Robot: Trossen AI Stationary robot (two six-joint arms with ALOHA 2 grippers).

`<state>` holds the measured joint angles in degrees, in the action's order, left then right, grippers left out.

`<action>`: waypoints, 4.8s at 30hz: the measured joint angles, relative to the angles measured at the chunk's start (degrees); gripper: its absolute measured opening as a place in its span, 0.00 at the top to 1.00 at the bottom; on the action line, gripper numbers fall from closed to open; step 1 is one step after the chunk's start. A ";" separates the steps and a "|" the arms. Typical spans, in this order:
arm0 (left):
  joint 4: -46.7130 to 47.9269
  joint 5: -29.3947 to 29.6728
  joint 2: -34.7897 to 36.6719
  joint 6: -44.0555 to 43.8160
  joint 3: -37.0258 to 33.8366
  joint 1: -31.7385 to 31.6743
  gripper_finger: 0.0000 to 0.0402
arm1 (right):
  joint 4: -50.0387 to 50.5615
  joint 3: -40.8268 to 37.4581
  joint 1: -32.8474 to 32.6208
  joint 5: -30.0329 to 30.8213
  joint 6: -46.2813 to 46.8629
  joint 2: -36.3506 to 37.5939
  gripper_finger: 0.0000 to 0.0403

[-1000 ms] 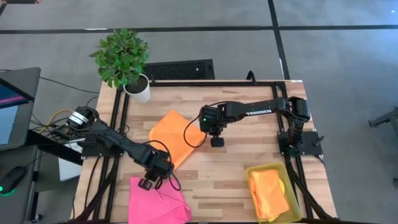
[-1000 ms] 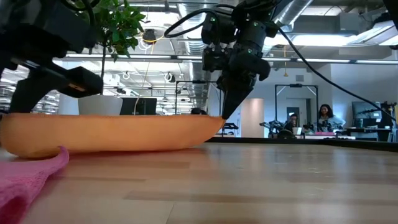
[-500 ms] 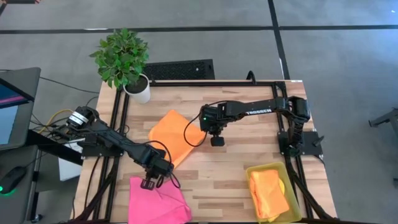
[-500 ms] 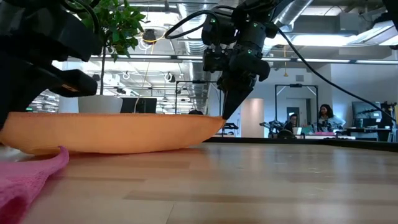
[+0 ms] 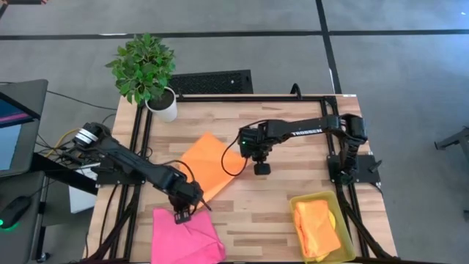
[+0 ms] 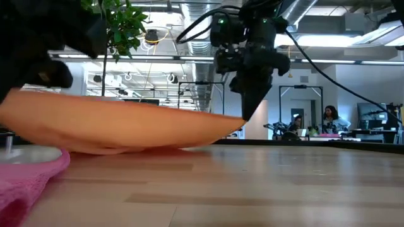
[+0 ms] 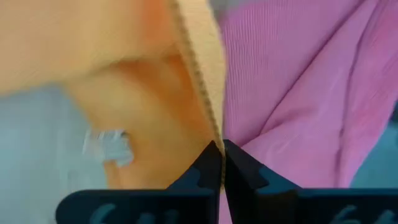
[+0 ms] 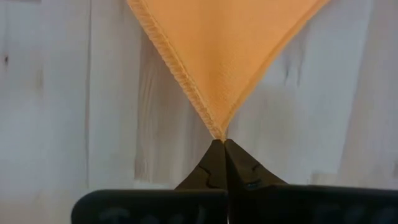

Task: Fold microfiber towels
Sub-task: Fold the orange cloth

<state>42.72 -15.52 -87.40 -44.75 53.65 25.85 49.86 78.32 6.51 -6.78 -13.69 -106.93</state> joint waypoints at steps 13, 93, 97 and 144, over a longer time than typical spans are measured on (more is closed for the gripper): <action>5.19 28.02 21.18 -19.74 -0.04 -2.49 1.00 | 4.58 -0.07 -0.42 7.67 8.10 13.19 1.00; 29.40 21.38 -0.89 -2.90 23.40 -5.85 1.00 | 13.64 -5.66 -19.97 15.84 34.02 12.72 0.99; 27.70 20.85 -0.91 -4.52 21.83 -5.60 1.00 | 13.22 -5.66 -19.73 15.84 31.93 10.47 0.99; 12.75 32.41 -0.89 13.70 5.75 -30.75 1.00 | 3.57 -5.68 0.45 21.87 25.60 10.07 0.93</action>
<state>55.46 16.89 -88.29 -31.05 59.40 -4.90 53.44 72.64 6.96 15.09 11.91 -96.86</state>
